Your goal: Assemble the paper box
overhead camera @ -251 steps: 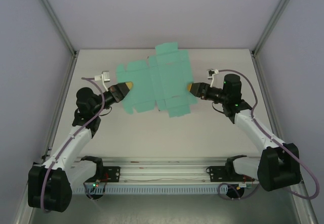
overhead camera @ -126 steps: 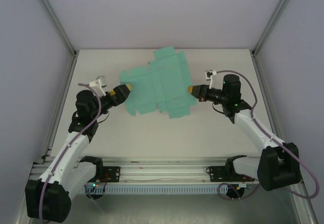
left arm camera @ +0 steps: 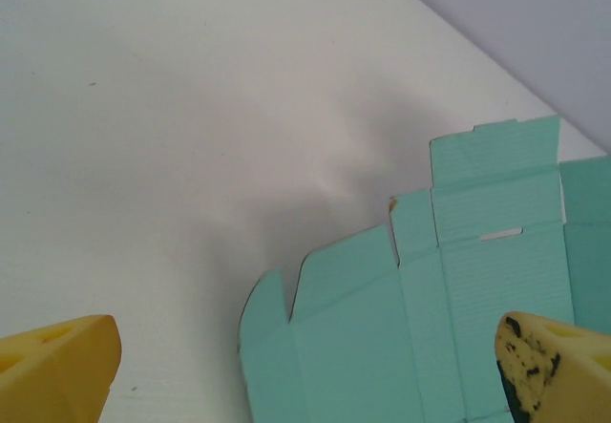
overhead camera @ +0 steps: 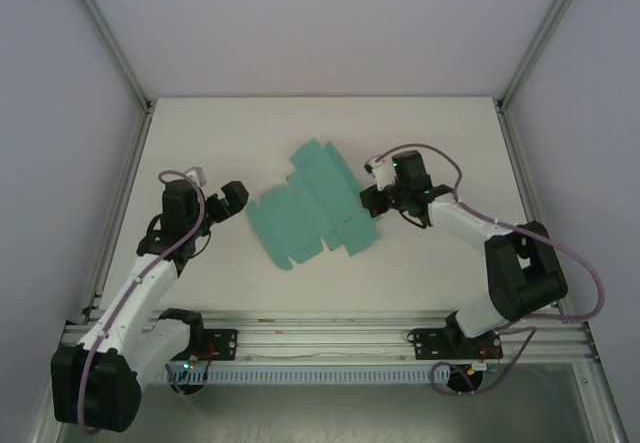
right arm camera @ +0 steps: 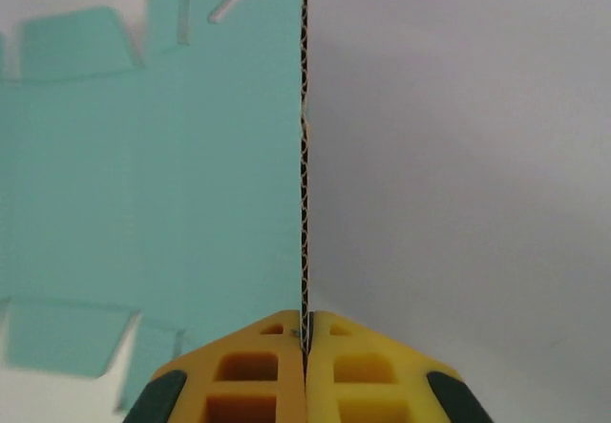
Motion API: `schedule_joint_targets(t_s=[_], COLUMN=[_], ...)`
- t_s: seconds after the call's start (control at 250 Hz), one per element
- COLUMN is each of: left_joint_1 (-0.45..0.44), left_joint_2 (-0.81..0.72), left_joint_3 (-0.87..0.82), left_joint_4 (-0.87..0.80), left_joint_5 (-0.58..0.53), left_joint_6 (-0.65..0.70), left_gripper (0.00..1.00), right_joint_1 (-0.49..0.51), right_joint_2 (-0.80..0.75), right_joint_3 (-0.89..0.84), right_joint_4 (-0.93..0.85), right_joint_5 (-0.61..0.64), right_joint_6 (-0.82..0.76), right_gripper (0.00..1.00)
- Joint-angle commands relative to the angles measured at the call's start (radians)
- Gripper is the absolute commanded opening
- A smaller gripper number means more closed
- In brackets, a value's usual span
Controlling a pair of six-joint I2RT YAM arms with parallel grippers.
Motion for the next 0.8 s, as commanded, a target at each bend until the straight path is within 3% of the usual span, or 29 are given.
schedule_joint_targets(t_s=[0.0, 0.252, 0.364, 0.496, 0.795], left_joint_1=[0.005, -0.002, -0.013, -0.04, -0.073], left_joint_2=[0.043, 0.146, 0.193, 0.266, 0.502], left_joint_3=[0.024, 0.054, 0.071, 0.121, 0.278], left_joint_4=[0.033, 0.133, 0.227, 0.31, 0.425], left_joint_5=[0.059, 0.203, 0.315, 0.389, 0.465], left_joint_6=[0.047, 0.023, -0.048, -0.096, -0.172], left_gripper=[1.0, 1.0, 1.0, 1.0, 0.99], right_joint_1=[0.066, 0.155, 0.203, 0.239, 0.258], right_joint_2=[0.001, -0.011, 0.014, 0.043, 0.023], right_joint_3=[0.003, -0.106, -0.124, -0.151, -0.169], right_joint_4=[0.084, 0.346, 0.427, 0.524, 0.551], right_joint_5=[0.333, 0.398, 0.489, 0.533, 0.485], right_joint_6=[-0.217, -0.528, -0.625, -0.67, -0.637], right_gripper=[0.0, 0.0, 0.0, 0.0, 0.0])
